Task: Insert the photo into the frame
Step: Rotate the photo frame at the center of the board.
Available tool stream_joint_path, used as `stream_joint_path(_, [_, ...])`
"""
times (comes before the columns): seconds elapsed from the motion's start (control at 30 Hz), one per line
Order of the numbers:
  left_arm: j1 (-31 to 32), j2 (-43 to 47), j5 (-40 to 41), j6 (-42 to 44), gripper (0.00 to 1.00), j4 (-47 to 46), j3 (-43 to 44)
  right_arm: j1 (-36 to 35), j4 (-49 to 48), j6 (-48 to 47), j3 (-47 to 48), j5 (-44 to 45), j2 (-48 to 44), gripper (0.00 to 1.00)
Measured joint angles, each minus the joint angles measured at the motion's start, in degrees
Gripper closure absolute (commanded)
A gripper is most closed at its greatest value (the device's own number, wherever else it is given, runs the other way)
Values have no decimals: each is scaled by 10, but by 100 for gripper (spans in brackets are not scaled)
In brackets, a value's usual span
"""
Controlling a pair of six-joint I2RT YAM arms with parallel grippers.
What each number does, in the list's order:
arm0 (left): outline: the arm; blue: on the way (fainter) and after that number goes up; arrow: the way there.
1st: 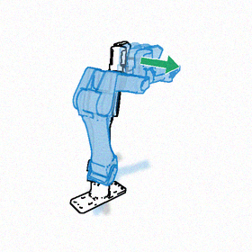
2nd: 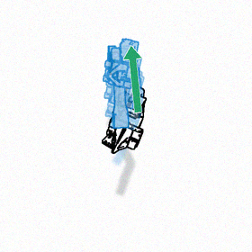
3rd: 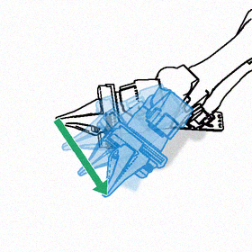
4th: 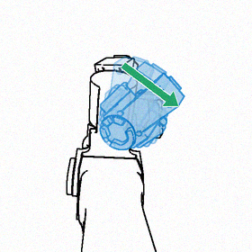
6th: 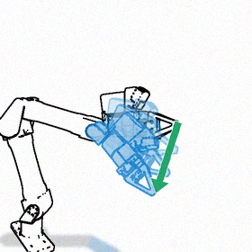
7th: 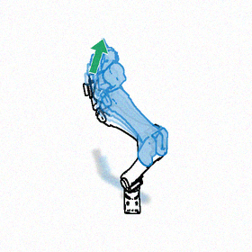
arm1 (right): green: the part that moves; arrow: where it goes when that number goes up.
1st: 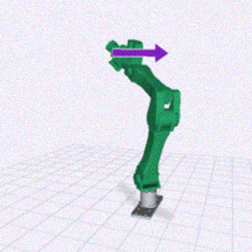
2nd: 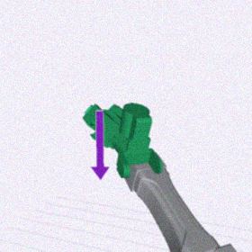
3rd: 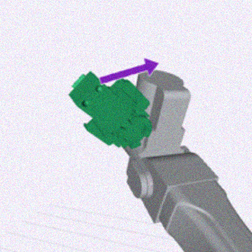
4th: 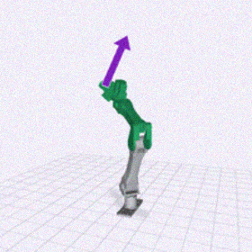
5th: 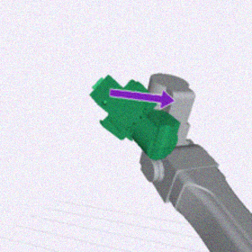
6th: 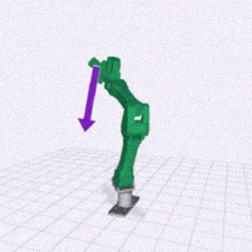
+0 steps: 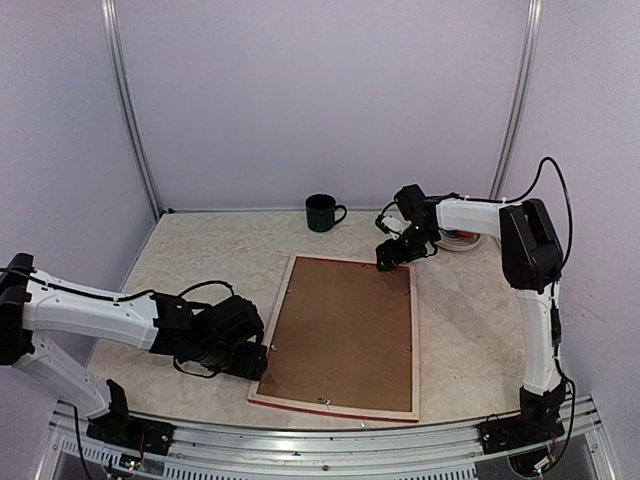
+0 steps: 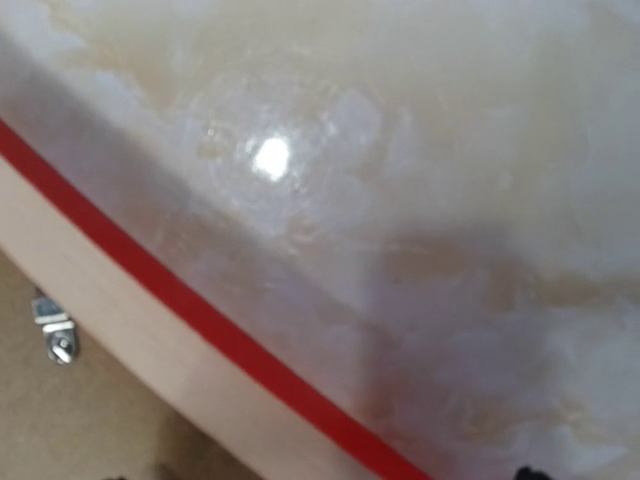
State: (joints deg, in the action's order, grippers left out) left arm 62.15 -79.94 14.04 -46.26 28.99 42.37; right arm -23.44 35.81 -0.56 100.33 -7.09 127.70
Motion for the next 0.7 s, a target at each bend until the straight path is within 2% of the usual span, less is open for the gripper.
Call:
stream_joint_path(0.1, [12, -35, 0, 0, 32, -1, 5, 0, 0, 0, 0, 3, 0, 17])
stream_joint_path(0.33, [17, -75, 10, -4, 61, -7, 15, 0, 2, 0, 2, 6, 0, 17])
stream_joint_path(0.4, [17, -81, 21, -4, 67, -6, 21, 0, 3, 0, 2, 7, 0, 17])
stream_joint_path(0.53, [0, -96, 38, 3, 69, -8, 33, 3, 2, 0, 0, 7, 0, 17])
stream_joint_path(0.7, [-53, -129, 61, 29, 69, -14, 63, 6, -1, 0, -12, 8, -1, 17])
